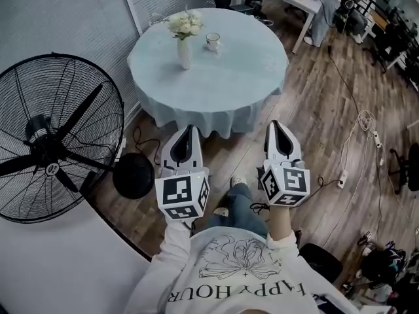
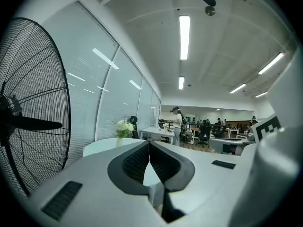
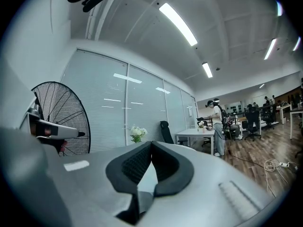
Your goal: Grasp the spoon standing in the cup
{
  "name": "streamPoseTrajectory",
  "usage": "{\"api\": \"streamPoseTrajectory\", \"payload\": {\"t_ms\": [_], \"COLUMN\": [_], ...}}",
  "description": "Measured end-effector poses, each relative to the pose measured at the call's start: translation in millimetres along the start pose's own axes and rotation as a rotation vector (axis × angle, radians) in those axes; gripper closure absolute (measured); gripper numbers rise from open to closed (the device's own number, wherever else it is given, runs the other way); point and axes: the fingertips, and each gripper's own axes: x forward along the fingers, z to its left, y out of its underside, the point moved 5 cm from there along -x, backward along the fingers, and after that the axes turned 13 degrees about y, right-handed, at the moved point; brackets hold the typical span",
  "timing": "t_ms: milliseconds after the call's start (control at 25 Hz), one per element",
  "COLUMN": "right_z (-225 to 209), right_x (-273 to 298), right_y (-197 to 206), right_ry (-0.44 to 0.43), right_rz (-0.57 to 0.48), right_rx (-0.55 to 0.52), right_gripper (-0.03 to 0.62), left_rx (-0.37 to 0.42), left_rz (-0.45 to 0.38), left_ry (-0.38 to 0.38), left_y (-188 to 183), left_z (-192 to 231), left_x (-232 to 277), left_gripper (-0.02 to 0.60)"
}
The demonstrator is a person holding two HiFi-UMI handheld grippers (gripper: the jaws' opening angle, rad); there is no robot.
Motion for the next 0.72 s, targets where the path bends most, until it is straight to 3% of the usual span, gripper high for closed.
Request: {"api": "streamPoseTrajectory", "payload": {"t_ms": [360, 720], "right_z": [-19.4, -38.9], "right_x": [59.0, 153.5], "right_y": [4.0, -7.4], "right_ry": [-0.015, -0.076], "right_rz": [0.011, -0.002], "right_rx": [0.006, 0.011], "right_gripper": [0.583, 0.583], "left_rx": [-0.003, 0.008], "left_rz": [0.012, 0.005], "left_ry": [-0.026, -0.068], "left_y": [0.4, -16.0], "left_z": [10.5, 21.4], "left_x": [55.8, 138.3], "left_gripper": [0.574, 0.574]}}
